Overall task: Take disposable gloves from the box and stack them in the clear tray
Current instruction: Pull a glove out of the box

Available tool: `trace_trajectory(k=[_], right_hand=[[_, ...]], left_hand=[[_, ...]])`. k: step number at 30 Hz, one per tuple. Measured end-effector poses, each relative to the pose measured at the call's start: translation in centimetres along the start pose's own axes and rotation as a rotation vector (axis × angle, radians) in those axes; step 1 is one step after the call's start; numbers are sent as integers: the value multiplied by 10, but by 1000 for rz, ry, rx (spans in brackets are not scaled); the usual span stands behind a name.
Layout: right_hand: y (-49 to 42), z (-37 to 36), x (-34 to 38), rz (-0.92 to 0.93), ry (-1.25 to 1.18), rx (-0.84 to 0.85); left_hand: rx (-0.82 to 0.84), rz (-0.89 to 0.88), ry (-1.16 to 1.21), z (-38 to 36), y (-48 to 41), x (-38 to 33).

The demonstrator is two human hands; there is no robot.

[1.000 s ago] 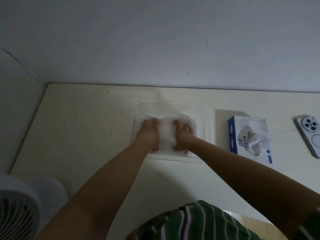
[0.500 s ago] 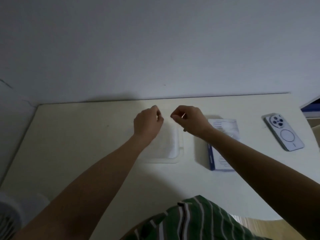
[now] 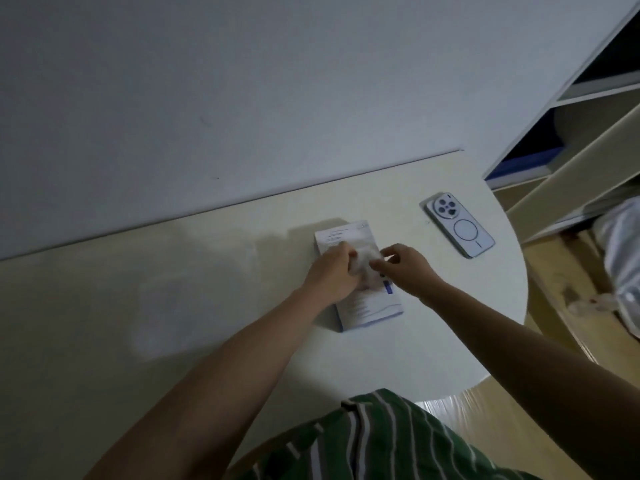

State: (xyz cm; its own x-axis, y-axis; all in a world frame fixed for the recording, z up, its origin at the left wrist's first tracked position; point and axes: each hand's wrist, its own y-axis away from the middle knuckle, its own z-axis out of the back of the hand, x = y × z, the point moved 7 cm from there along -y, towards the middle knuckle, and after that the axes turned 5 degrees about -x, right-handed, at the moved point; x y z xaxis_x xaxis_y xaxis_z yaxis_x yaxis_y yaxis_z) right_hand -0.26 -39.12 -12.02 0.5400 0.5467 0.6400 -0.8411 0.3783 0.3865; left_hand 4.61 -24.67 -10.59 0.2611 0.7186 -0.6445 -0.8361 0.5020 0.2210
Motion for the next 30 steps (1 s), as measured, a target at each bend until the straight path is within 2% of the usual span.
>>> trace_trajectory(k=[4,9,14,20,23,27,30], right_hand=[[-5,7,3,38,-195,22],[-3,-4,11,85,-127,185],[-16,2,8,42,-163,119],[-21,0,1,24,-222,141],[-18,-1,4,25,-359,176],[-16,1,5,-68,-620,220],[-15,15,0,-98,-672,191]], left_hand=[[15,69,-29,-13,-8,5],[-46,92,-23,-10,-13,8],[-103,136,-43,1,-15,16],[-71,145,-34,5,-11,22],[-67,136,-42,2,-9,20],[0,130,-78,-7,-8,14],[19,110,-115,-12,-8,10]])
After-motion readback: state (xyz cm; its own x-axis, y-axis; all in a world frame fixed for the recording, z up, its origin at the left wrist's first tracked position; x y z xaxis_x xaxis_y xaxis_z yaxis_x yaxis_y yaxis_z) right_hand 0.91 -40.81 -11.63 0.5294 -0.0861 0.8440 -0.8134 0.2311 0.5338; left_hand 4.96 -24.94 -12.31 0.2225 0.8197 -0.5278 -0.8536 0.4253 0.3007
